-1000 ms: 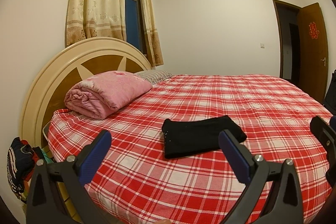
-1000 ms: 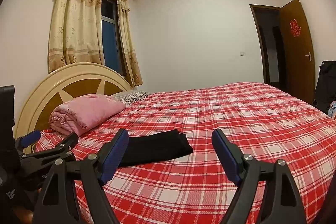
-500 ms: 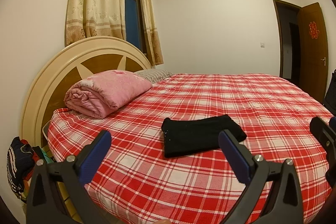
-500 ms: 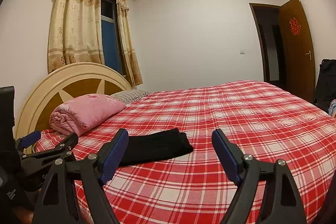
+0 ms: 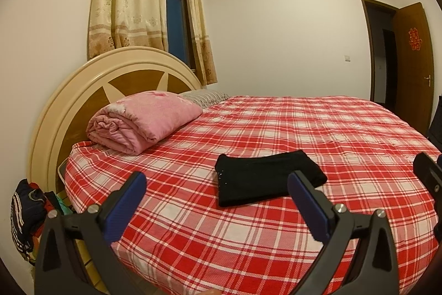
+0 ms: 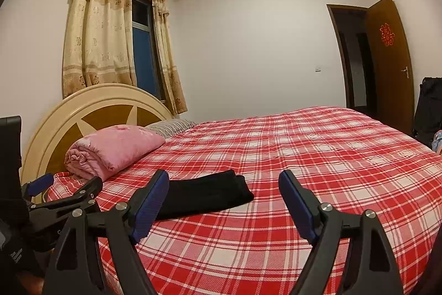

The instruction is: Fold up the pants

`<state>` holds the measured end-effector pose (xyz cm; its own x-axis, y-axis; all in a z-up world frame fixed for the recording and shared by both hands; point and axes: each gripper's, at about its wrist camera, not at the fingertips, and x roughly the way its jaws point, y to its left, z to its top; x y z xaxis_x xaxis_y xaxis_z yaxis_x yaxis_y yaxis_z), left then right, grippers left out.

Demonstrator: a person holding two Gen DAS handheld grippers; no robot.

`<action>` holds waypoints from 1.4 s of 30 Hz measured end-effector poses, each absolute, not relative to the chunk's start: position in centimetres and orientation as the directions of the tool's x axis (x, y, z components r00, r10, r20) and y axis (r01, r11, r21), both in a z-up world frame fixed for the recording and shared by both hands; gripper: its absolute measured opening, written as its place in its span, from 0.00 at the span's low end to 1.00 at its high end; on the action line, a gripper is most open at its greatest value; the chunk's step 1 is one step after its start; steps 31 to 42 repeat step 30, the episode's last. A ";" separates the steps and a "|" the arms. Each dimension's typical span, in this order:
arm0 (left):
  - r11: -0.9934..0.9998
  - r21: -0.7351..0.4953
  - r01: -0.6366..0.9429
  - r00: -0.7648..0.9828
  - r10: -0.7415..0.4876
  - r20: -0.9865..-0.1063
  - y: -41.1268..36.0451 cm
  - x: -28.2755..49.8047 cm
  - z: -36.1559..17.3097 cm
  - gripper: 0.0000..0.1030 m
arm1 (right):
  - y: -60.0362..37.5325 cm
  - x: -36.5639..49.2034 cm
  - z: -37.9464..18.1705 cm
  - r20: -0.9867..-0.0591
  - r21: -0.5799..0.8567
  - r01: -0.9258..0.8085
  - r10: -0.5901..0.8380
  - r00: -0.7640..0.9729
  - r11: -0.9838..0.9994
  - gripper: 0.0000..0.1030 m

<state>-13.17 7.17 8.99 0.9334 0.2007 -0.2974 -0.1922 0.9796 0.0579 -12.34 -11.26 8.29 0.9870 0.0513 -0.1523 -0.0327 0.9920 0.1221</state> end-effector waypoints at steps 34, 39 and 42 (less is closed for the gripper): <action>0.988 -0.001 -0.156 0.923 0.145 -0.358 8.3 -12.1 8.5 1.00 | -11.0 -12.4 8.1 -0.161 0.127 -0.019 0.039 0.986 0.992 0.80; 0.988 -0.001 -0.156 0.923 0.145 -0.358 8.3 -12.1 8.5 1.00 | -11.0 -12.4 8.1 -0.161 0.127 -0.019 0.039 0.986 0.992 0.80; 0.988 -0.001 -0.156 0.923 0.145 -0.358 8.3 -12.1 8.5 1.00 | -11.0 -12.4 8.1 -0.161 0.127 -0.019 0.039 0.986 0.992 0.80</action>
